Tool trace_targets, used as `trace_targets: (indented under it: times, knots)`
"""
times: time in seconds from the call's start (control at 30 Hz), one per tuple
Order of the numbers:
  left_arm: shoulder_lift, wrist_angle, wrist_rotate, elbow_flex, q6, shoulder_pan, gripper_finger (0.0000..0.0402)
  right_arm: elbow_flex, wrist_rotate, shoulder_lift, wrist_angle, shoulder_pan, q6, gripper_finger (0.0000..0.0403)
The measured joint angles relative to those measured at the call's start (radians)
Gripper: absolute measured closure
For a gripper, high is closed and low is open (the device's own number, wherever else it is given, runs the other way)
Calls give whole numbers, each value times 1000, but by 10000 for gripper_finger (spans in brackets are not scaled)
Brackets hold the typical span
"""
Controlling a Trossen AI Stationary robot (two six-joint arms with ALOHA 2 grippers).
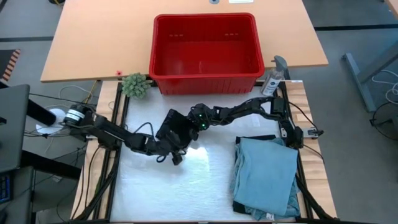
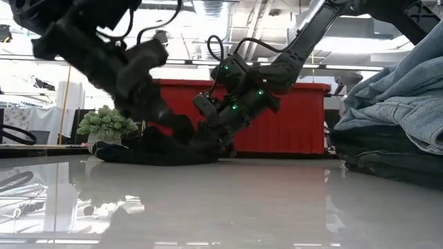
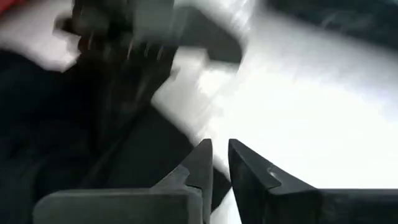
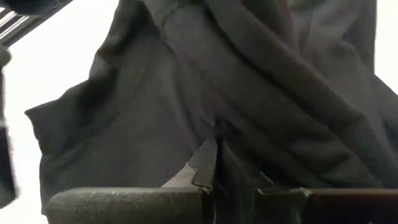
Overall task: Fold Laundry from Bin
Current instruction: Fold the black boxer
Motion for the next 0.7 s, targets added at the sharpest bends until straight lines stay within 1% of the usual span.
trace_targets:
  times: [0.13, 0.27, 0.37, 0.47, 0.53, 0.7]
  knots:
    - [62, -70, -90, 9, -53, -11, 382, 23, -9, 0, -45, -6, -11, 350]
    - [122, -154, -117, 8, -150, -10, 399, 30, -33, 0, -63, -7, -12, 350]
    - [177, -145, -137, 9, -205, -8, 399, 31, -34, 0, -63, -5, -11, 350]
    - [225, -114, -120, 11, -250, -8, 398, 32, -36, -1, -66, -5, -10, 350]
    - [238, -102, -83, 14, -271, -11, 399, 51, -54, -1, -89, -6, -12, 350]
    - [245, -74, -20, 14, -260, -38, 401, 131, -59, -3, -189, -22, -90, 349]
